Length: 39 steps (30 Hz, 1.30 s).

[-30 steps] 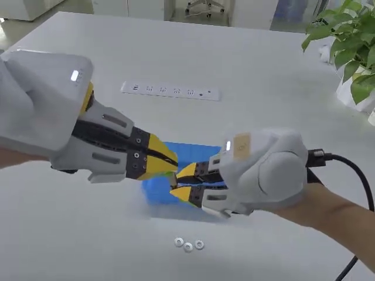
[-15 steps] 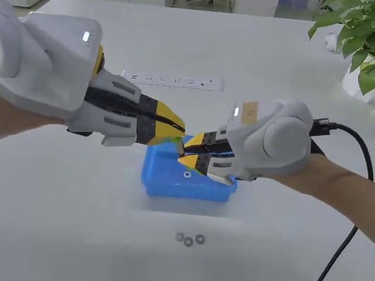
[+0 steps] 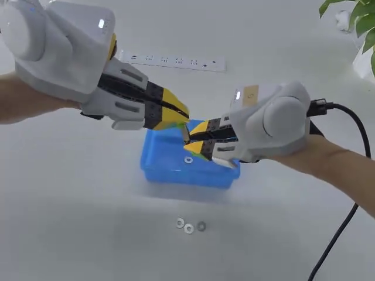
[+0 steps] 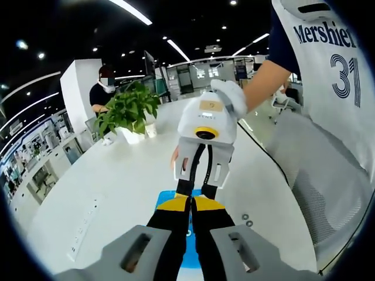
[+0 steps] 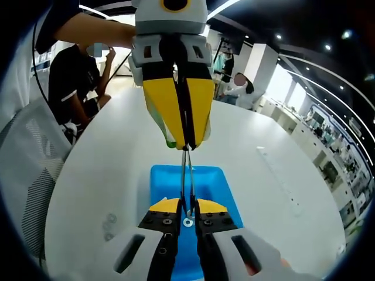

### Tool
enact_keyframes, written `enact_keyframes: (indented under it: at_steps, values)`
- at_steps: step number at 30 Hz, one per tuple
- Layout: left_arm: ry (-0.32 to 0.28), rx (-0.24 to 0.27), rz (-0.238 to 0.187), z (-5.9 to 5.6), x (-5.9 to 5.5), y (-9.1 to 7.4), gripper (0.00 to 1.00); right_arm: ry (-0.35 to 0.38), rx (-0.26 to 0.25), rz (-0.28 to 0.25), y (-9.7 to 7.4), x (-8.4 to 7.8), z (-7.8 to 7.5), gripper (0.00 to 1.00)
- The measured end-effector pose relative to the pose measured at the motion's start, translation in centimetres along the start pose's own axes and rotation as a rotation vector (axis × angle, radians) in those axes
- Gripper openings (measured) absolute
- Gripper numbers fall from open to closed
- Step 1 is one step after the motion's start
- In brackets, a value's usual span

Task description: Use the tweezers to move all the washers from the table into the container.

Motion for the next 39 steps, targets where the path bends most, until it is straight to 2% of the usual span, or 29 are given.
enact_keyframes:
  at_steps: [7, 14, 20, 30, 39]
  values:
    - [-0.026, -0.018, 0.028, 0.2, -1.6, 1.2, 0.05, 0.028, 0.041, 0.013, 1.2, -1.4, -0.6, 0.10]
    - [-0.030, -0.028, 0.050, 0.2, -2.0, 1.9, 0.05, 0.061, 0.076, -0.005, 2.2, -2.0, -1.1, 0.10]
    - [-0.057, -0.029, 0.069, 0.4, -2.9, 2.3, 0.05, 0.086, 0.091, -0.003, 2.6, -2.6, -1.1, 0.10]
    - [-0.052, -0.044, 0.081, 0.0, -2.9, 2.7, 0.05, 0.120, 0.121, -0.019, 2.8, -3.1, -0.8, 0.10]
    - [-0.039, -0.040, 0.081, 0.0, -2.6, 2.4, 0.05, 0.132, 0.120, -0.030, 2.7, -2.7, -0.9, 0.11]
Point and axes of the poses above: the centre of the closed fingertips' face, and the gripper's own axes: y roughly forward along the fingers, z roughly to its left, x roughly out of its top, the point moved 7 cm from there along -y, roughly backward along the fingers, and after that the axes turned 14 degrees about x, right-handed, at the moved point
